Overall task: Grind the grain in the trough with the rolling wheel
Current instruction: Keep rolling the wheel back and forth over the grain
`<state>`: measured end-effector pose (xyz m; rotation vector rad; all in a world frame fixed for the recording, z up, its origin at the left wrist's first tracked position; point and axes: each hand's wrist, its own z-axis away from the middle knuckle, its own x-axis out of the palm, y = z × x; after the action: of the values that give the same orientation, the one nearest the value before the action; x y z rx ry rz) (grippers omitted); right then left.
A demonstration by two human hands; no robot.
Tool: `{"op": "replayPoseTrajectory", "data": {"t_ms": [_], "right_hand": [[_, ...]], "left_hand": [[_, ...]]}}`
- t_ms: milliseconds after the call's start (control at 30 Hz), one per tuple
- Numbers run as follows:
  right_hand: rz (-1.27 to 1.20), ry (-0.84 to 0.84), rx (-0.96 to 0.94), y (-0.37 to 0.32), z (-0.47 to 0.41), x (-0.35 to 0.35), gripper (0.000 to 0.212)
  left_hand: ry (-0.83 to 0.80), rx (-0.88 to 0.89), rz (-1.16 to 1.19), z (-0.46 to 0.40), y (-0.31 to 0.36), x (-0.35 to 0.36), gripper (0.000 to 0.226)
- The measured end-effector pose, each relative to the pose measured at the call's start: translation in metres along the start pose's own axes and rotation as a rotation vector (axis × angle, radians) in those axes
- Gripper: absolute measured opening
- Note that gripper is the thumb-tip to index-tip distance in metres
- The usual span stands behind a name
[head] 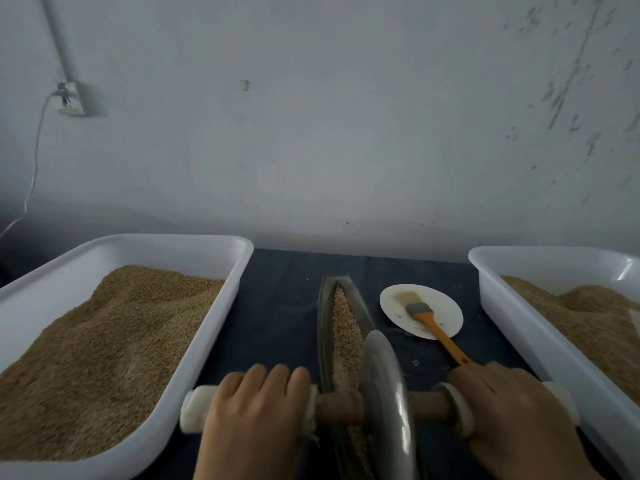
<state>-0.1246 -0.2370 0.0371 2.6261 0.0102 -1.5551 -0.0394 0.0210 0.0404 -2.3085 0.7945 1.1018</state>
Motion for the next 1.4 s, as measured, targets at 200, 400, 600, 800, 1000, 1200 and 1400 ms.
{"op": "replayPoseTrajectory", "data": {"t_ms": [200,400,600,800,1000,1200,1400], "right_hand": [[0.073,-0.063,0.054,0.006,-0.035,0.026,0.052],[0.166,-0.020,0.148,0.022,-0.109,0.064,0.020],[0.200,-0.126,0.180,0.026,-0.124,0.066,0.006],[0.074,-0.244,0.222,0.007,-0.058,0.034,0.024],[-0.028,-0.618,0.163,0.014,-0.027,-0.006,0.019],[0.086,-0.407,0.224,0.007,-0.029,0.018,0.030],[0.056,-0.133,0.214,0.023,-0.082,0.060,0.006]], "left_hand": [[-0.155,-0.086,0.104,-0.021,-0.011,0.033,0.036],[-0.213,-0.290,0.052,-0.079,-0.041,0.086,0.018],[-0.234,-0.284,0.015,-0.100,-0.048,0.088,0.010],[-0.303,-0.154,0.053,-0.054,-0.021,0.042,0.011],[-0.147,0.017,0.071,-0.011,-0.002,-0.003,0.040],[-0.213,-0.035,0.121,-0.025,-0.005,0.014,0.036],[-0.235,-0.185,-0.016,-0.073,-0.026,0.064,0.009]]}}
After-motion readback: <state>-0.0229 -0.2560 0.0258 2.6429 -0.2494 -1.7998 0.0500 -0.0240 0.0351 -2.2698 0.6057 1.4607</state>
